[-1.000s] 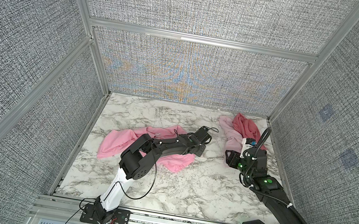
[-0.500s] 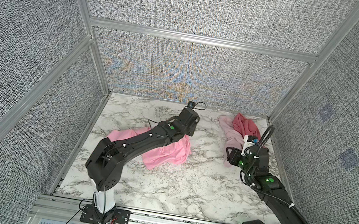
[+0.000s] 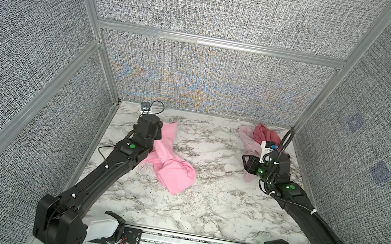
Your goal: Pick out a specific cloth from the pile
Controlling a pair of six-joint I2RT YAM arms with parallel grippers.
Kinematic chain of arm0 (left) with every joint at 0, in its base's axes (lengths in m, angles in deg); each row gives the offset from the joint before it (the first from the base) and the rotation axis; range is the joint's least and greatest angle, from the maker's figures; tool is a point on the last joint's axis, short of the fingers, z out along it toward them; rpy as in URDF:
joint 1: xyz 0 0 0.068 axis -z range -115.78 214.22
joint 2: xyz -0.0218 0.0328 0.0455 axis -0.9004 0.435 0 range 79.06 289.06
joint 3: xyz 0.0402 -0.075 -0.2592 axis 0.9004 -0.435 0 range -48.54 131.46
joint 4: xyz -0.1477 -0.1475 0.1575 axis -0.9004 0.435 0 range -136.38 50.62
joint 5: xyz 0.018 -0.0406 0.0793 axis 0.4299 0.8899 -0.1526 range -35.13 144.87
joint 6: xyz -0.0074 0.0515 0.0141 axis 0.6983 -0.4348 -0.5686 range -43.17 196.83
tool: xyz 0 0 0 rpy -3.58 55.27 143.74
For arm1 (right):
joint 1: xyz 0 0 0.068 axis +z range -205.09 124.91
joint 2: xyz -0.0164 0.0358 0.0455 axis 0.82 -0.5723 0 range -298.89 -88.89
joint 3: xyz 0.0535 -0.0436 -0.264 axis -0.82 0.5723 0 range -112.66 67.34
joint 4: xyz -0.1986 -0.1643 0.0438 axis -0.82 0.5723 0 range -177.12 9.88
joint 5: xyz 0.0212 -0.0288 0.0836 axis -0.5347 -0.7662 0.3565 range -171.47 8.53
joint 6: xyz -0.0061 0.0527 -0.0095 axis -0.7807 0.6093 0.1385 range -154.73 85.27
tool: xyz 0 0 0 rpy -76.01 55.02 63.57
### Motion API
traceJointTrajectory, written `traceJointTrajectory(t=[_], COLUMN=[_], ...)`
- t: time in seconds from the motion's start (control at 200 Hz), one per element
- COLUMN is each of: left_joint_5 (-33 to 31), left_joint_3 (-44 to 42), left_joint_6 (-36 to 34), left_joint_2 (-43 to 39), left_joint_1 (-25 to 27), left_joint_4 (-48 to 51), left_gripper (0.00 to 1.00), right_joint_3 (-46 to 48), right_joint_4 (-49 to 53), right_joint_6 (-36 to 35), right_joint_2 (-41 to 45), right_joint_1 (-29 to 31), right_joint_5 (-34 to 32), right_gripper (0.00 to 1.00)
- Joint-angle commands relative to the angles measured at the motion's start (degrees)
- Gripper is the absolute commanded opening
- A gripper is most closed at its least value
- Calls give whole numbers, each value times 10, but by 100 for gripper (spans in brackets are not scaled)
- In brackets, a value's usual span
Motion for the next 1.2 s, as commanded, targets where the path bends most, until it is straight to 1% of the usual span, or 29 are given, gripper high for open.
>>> traceJointTrajectory(t=[0.0,0.095,0.25,0.39,0.47,0.595,0.725,0.846,0.851,0.866,0.871,0.886,0.911,0.976,1.041,1.131,1.196], left_joint_5=[-8,5,8,3,10,9,7,11,11,13,13,15,19,34,80,134,156], left_joint_3=[-19,-29,-28,-51,-69,-95,-118,-114,-114,-112,-112,-110,-108,-101,-97,-95,-92], left_joint_6=[12,18,21,25,26,44,62,76,77,80,80,81,81,80,41,41,38], left_joint_2=[-22,-32,-33,-30,-14,7,-3,-17,-18,-20,-21,-23,-27,-41,-55,-73,-82], left_joint_1=[-47,-95,-160,-200,-212,-215,-216,-217,-217,-218,-218,-218,-218,-217,-217,-215,-205], left_joint_4=[13,21,43,38,34,35,27,45,46,50,51,53,57,66,59,48,45], left_gripper=[0,0,0,0,0,0,0,0,4,23,27,34,39,41,41,42,43], right_joint_3=[-9,-15,-22,-26,-27,-26,-28,-33,-33,-33,-33,-34,-34,-34,-35,-33,-32], right_joint_4=[-19,-24,-26,-27,-29,-29,-27,-21,-21,-21,-20,-20,-20,-20,-20,-20,-21], right_joint_6=[-5,-3,-4,-5,-4,-2,-1,-4,-4,-4,-4,-5,-5,-5,-5,-4,-3], right_joint_2=[-10,-21,-33,-39,-41,-45,-45,-43,-43,-43,-44,-44,-44,-43,-43,-41,-40], right_joint_1=[0,0,0,0,1,0,0,1,1,0,0,0,0,0,0,1,0], right_joint_5=[18,26,34,37,39,43,48,48,48,48,48,48,49,49,50,50,50], right_gripper=[57,57,57,57,57,57,57,57,57,57,57,57,57,57,57,57,57])
